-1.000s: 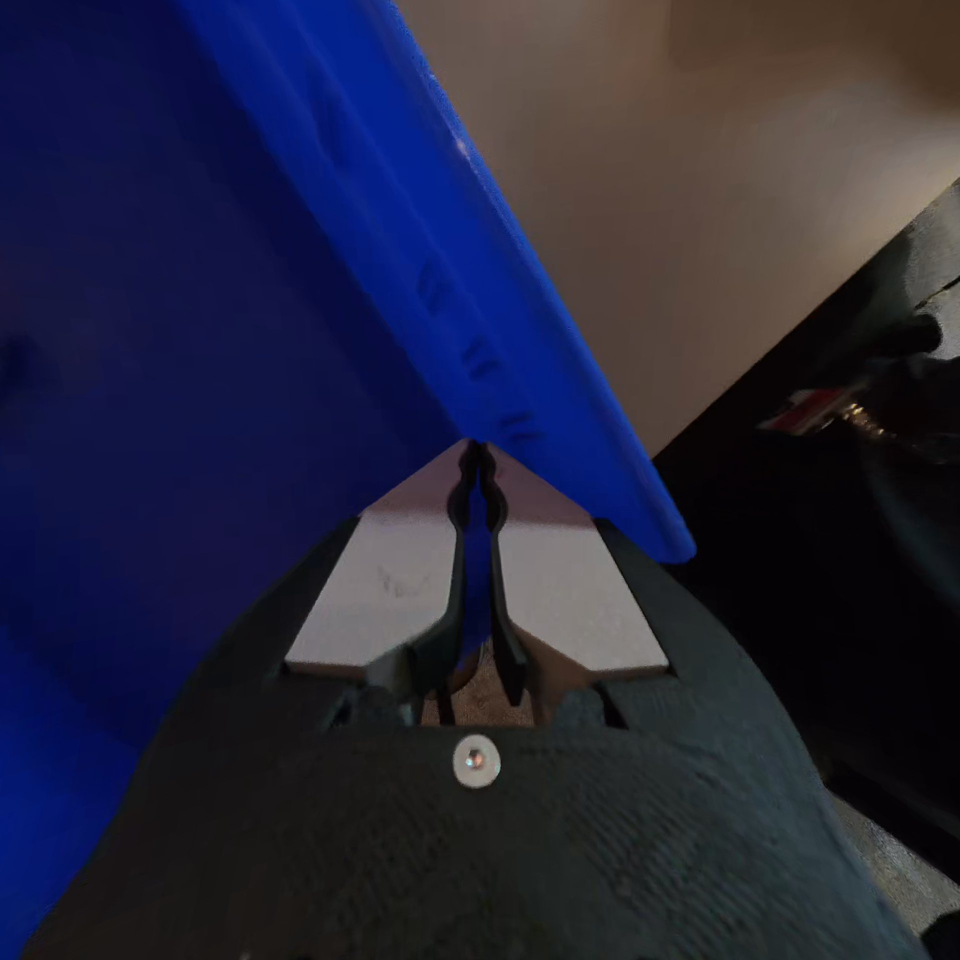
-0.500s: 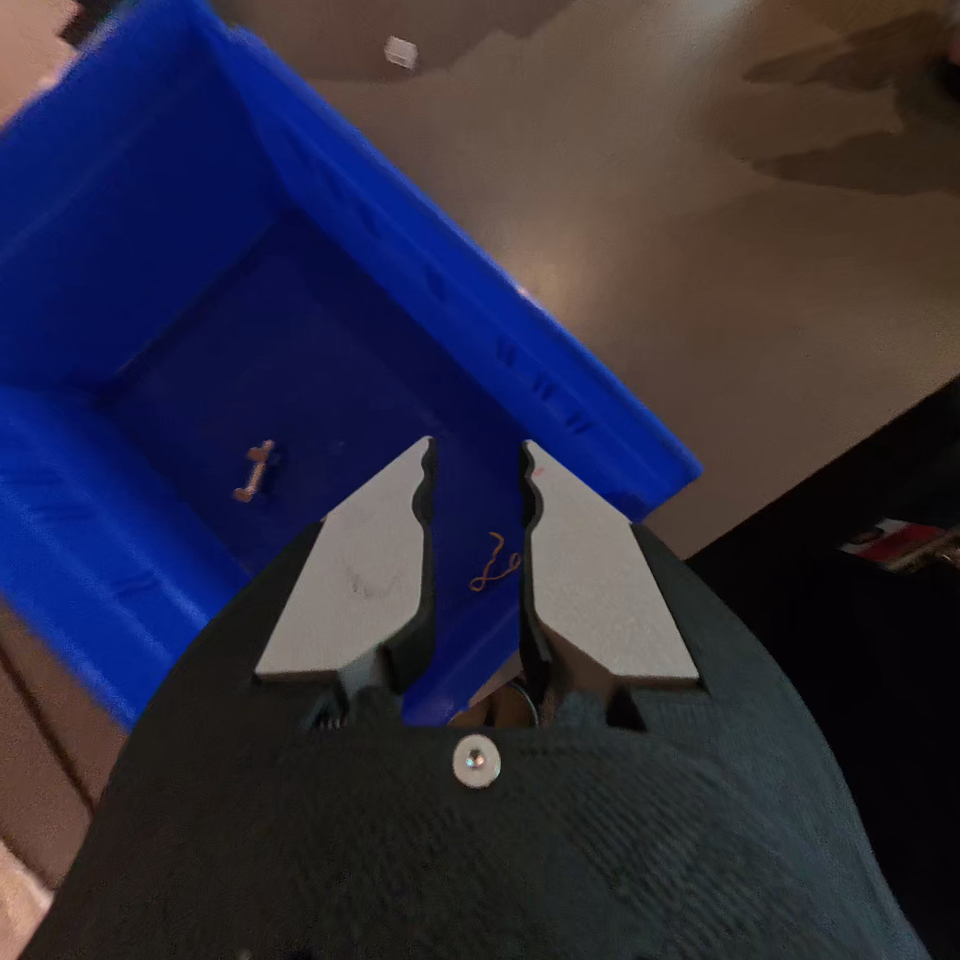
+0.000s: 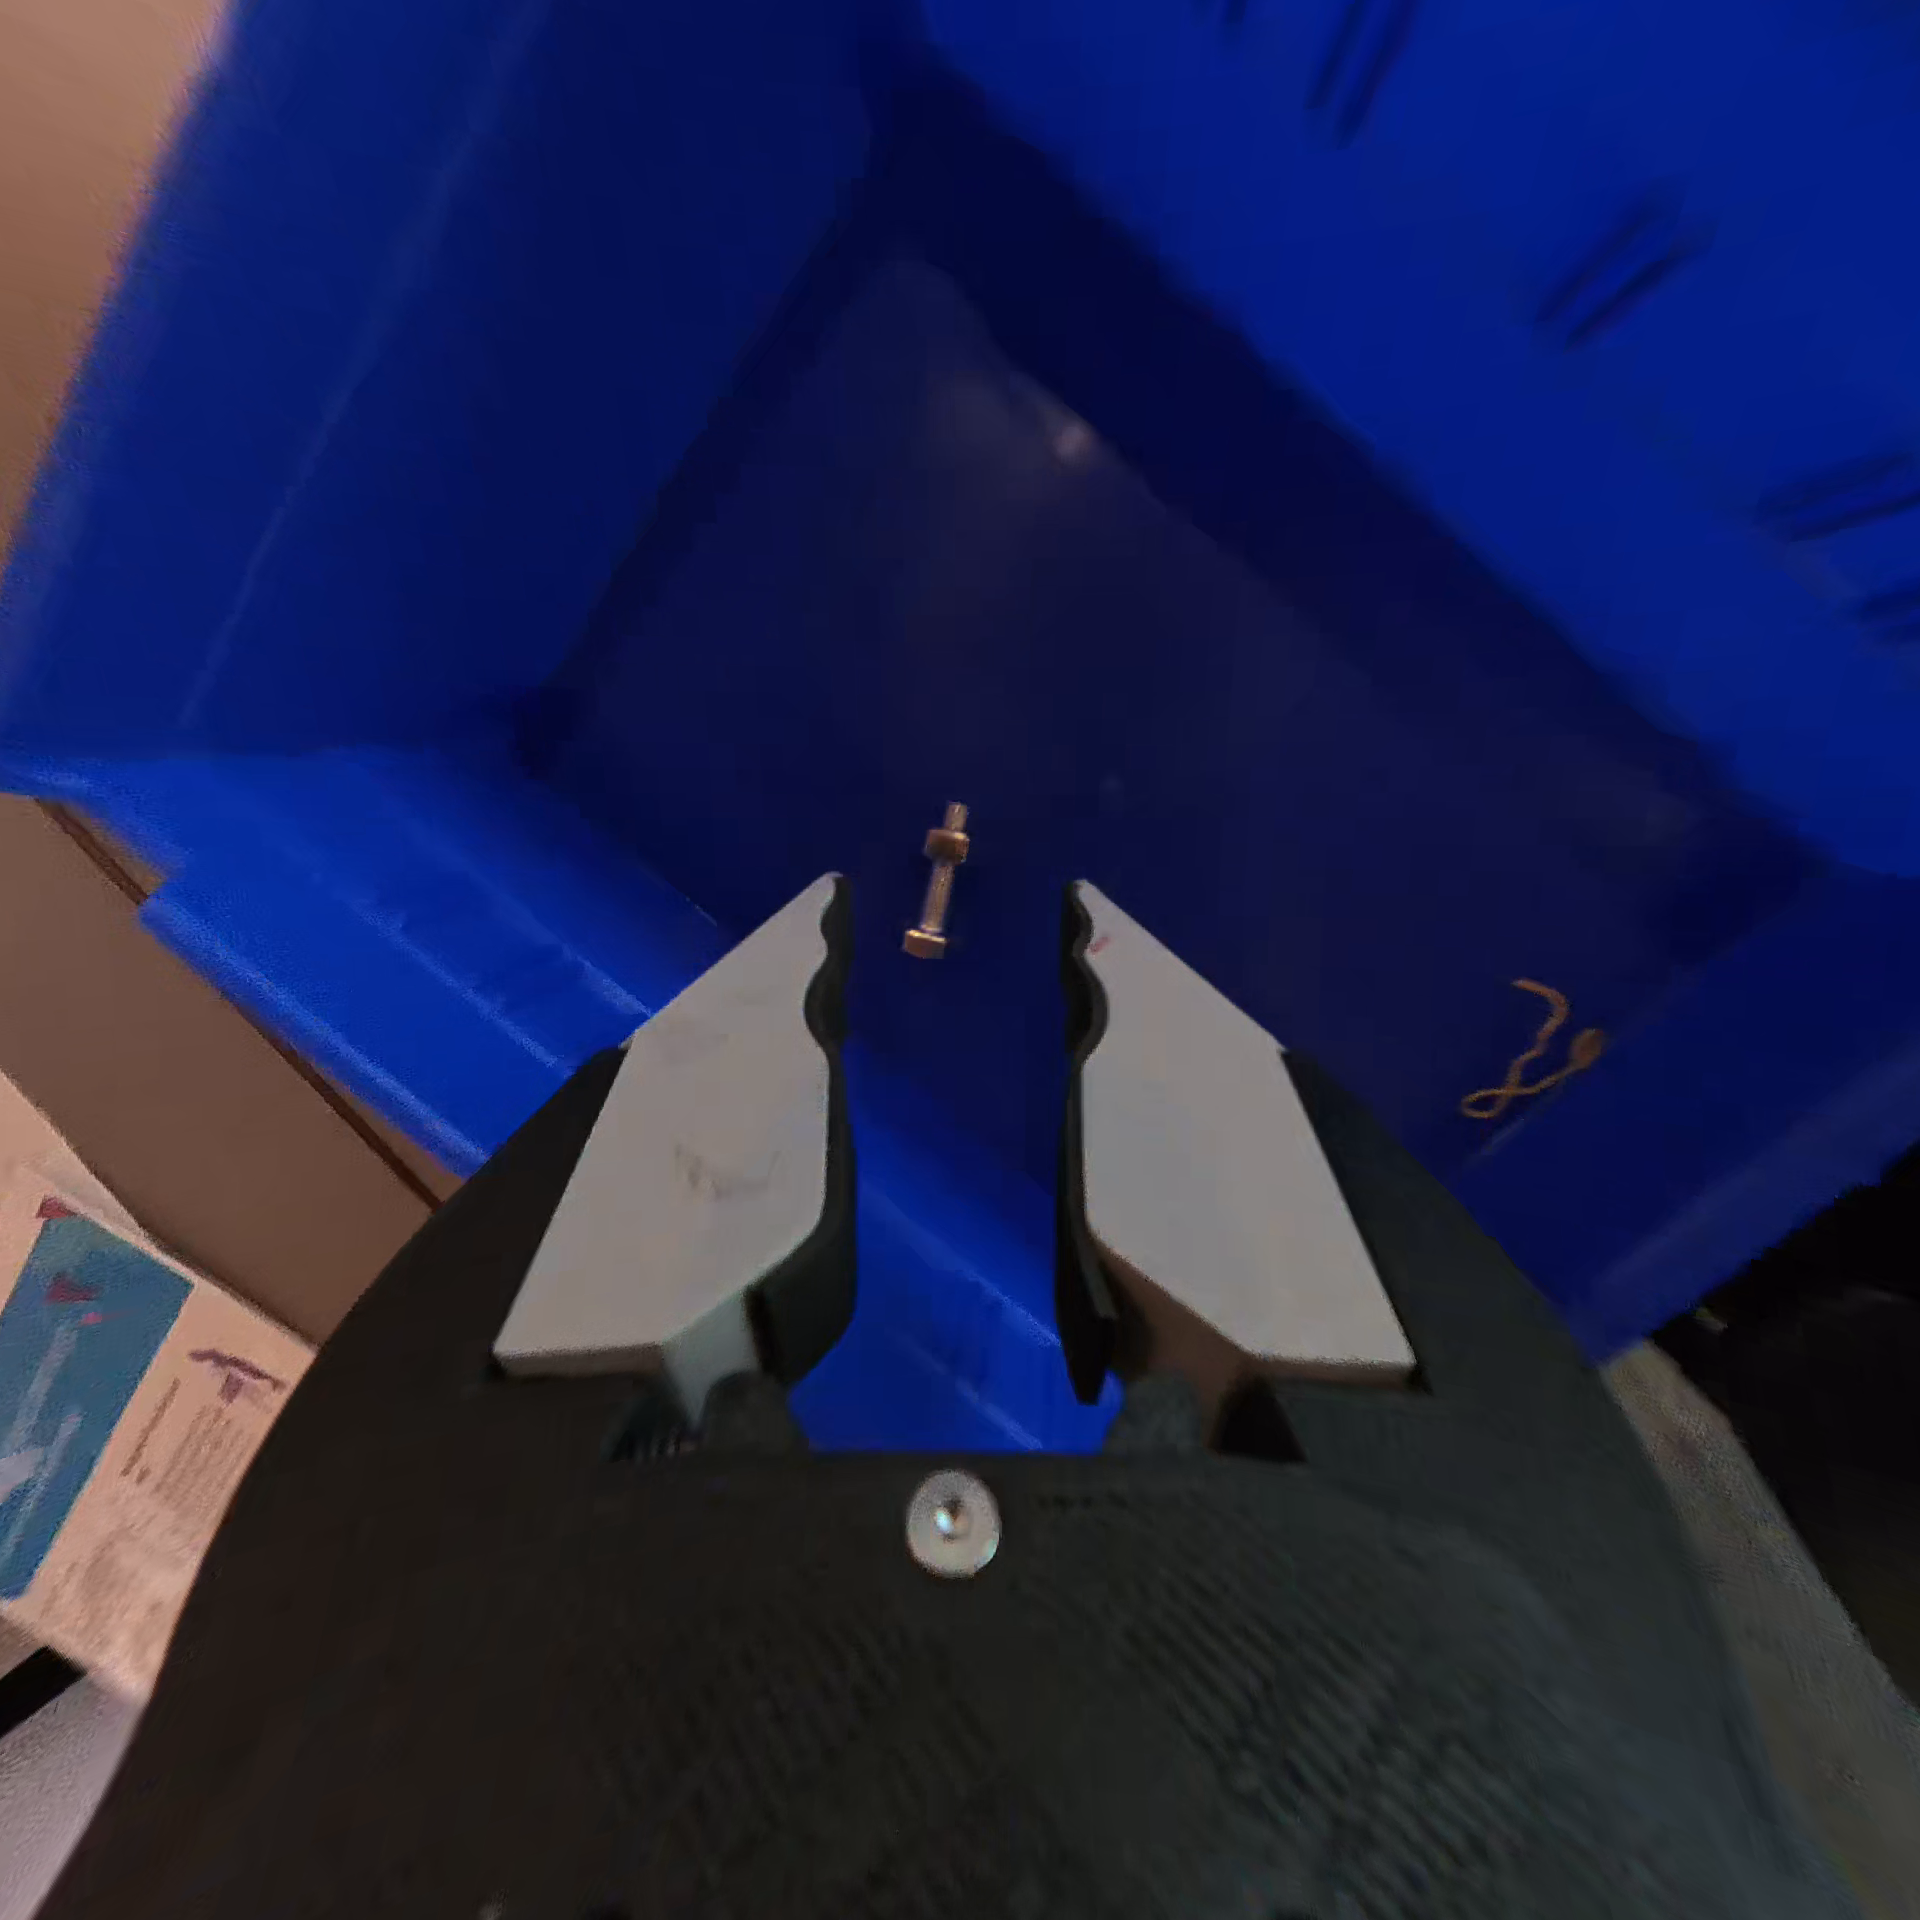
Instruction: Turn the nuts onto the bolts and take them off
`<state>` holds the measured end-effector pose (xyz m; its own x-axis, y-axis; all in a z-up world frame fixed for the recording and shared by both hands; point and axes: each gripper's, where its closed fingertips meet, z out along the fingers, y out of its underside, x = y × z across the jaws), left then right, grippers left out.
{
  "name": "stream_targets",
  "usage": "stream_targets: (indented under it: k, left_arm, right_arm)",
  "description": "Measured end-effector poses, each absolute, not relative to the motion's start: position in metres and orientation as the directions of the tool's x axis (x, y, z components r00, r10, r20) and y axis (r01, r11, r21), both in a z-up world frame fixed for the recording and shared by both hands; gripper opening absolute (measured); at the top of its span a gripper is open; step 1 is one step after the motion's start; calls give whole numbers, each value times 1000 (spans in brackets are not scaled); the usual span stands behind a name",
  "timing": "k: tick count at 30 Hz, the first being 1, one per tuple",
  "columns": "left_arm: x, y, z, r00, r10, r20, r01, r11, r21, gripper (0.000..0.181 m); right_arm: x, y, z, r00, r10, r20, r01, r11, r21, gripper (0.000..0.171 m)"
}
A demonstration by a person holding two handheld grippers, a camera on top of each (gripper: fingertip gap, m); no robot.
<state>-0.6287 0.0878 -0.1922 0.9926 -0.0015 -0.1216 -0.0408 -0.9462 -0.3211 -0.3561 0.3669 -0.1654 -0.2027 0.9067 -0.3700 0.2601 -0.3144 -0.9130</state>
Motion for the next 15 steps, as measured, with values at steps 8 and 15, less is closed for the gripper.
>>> stream_targets:
  k: [8,15]
  left_arm:
    - [-641,74,-240,988,-33,-148,-31,-999,19,34]
    - [-645,81,-244,999,51,-15,52,-997,48,17]
  right_arm:
    - [-357,366,-168,-199,908,-370,275,-311,-910,53]
    - [-355,362,-165,-238,883,-404,272,-339,-901,52]
